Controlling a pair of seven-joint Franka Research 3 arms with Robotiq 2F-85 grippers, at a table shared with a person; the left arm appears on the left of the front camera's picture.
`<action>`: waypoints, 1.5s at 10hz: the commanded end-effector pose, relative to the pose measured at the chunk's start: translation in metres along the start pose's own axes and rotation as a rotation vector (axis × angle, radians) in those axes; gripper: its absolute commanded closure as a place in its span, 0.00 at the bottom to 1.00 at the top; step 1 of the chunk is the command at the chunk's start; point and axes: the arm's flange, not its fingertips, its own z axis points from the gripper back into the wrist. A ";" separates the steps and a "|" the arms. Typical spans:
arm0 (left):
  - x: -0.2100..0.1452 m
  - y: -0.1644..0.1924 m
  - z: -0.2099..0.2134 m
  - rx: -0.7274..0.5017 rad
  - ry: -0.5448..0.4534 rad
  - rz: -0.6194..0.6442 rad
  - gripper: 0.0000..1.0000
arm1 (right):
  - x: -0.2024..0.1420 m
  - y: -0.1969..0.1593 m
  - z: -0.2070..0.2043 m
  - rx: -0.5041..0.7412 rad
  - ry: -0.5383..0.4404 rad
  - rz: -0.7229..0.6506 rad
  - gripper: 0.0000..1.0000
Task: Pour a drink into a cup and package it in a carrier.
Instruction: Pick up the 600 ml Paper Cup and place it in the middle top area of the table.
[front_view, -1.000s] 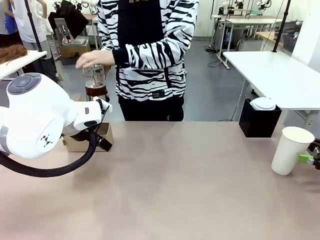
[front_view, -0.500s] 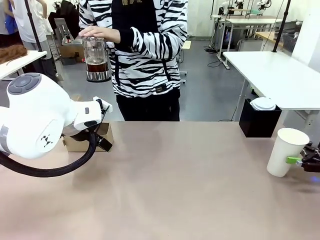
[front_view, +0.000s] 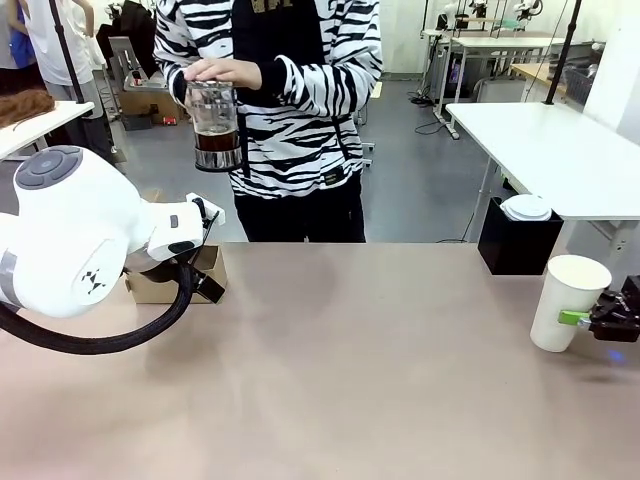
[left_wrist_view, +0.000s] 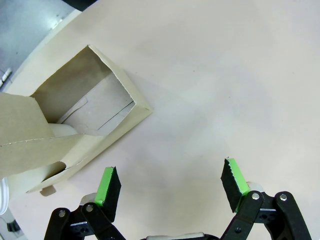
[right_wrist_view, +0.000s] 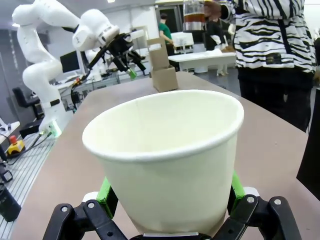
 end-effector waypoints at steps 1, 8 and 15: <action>0.000 0.000 0.000 -0.001 -0.001 0.000 0.00 | 0.004 0.001 -0.007 -0.027 -0.006 0.014 0.17; 0.000 0.000 0.000 -0.001 -0.001 0.000 0.00 | 0.069 0.022 -0.013 -0.051 -0.014 0.016 0.20; 0.000 0.000 0.000 -0.001 -0.001 0.000 0.00 | 0.128 0.002 -0.219 -0.124 -0.088 -0.109 0.20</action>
